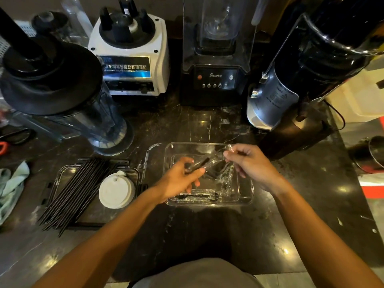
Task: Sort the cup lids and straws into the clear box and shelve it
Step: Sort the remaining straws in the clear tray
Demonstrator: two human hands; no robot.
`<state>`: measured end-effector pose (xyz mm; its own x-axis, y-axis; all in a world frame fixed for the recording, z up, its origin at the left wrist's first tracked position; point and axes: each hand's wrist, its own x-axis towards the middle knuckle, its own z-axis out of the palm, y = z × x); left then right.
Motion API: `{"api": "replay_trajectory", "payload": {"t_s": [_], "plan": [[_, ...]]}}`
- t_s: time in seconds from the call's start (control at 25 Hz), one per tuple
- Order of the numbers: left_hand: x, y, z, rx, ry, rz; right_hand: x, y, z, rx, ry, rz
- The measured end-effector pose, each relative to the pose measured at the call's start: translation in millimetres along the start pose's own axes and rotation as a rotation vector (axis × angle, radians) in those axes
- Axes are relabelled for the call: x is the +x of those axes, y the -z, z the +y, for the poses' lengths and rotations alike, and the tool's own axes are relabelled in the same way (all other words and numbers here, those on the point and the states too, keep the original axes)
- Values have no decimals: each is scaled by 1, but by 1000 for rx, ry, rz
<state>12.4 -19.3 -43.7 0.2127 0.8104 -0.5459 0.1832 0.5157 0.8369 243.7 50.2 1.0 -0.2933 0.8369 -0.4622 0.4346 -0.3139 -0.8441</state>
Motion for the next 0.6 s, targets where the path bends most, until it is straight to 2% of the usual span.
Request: {"api": "replay_trajectory", "payload": {"t_s": [0.12, 0.24, 0.36, 0.44, 0.6], "plan": [[-4, 2, 5, -34, -31, 5, 5, 4, -1, -22, -23, 10], [-7, 4, 9, -162, 19, 21, 8, 4, -1, -84, -48, 12], [-9, 3, 10, -244, 16, 12, 9, 7, -3, 2, -35, 30], [-8, 1, 10, -221, -19, 32, 8, 9, -3, 48, -6, 47], [-7, 3, 12, -92, -79, 176, 4, 24, -6, 1, 109, 36]]}}
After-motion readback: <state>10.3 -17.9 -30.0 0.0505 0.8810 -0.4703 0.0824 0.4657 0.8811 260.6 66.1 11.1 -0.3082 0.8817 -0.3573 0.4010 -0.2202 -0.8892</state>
